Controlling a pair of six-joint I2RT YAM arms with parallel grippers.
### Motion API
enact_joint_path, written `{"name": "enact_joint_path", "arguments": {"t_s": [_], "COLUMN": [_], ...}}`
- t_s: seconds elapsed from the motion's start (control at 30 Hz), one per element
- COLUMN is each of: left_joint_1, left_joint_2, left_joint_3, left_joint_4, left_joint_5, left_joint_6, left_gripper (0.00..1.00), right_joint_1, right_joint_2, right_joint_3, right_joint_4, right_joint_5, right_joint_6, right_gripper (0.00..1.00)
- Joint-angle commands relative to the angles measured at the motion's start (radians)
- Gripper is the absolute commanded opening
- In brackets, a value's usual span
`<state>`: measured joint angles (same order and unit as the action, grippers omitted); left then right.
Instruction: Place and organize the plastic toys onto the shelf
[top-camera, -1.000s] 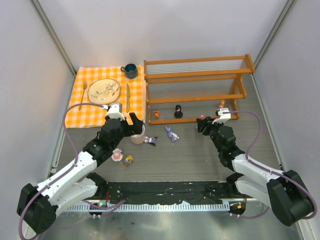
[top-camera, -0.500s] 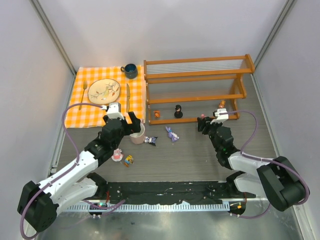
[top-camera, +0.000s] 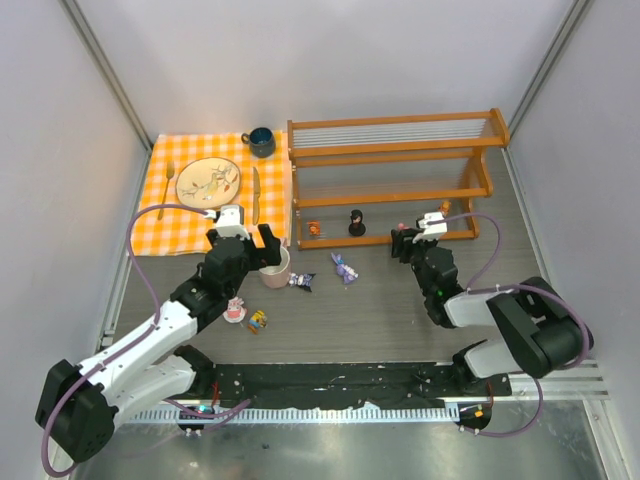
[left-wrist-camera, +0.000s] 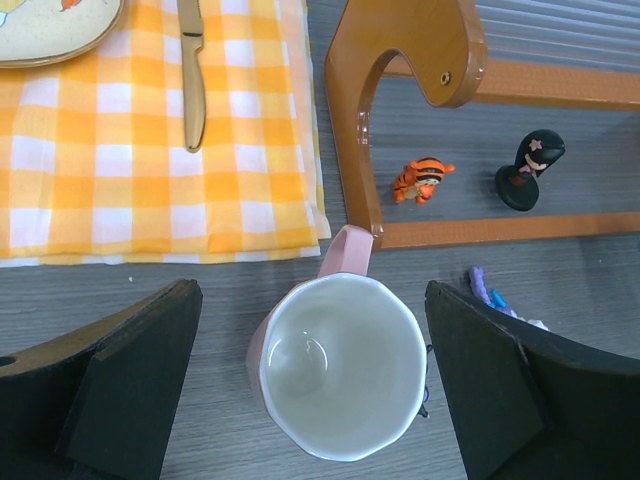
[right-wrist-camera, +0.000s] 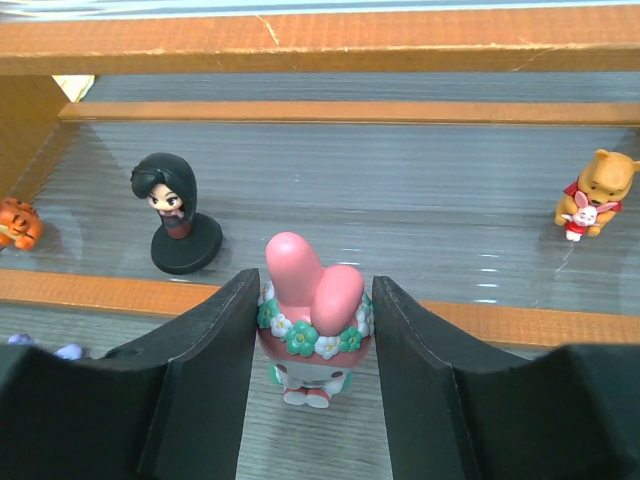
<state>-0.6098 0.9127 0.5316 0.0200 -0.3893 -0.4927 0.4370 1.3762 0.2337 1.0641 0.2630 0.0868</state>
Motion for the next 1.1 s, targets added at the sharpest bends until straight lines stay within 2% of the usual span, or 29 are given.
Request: {"name": "enact_joint_path", "arguments": {"t_s": [0.0, 0.13, 0.73, 1.07], "left_joint_1": [-0.004, -0.004, -0.004, -0.004], "left_joint_2": [0.011, 0.031, 0.028, 0.051], "left_joint_3": [-0.013, -0.015, -0.028, -0.025], "left_joint_4": [0.058, 0.064, 0.072, 0.080], "left_joint_5": [-0.011, 0.004, -0.002, 0.009], "left_joint_6": [0.026, 0.026, 0.019, 0.017], "left_gripper": [1.00, 1.00, 1.00, 1.00], "right_joint_1": [0.005, 0.006, -0.014, -0.041], "right_joint_2": [0.076, 0.135, 0.273, 0.307], "right_joint_3": [0.033, 0.039, 0.101, 0.111], "right_joint_4": [0.221, 0.307, 0.408, 0.436], "right_joint_5": [0.041, 0.044, 0.087, 0.079], "right_joint_6": [-0.027, -0.028, -0.078, -0.052], "right_gripper": [0.01, 0.01, 0.01, 0.01]}}
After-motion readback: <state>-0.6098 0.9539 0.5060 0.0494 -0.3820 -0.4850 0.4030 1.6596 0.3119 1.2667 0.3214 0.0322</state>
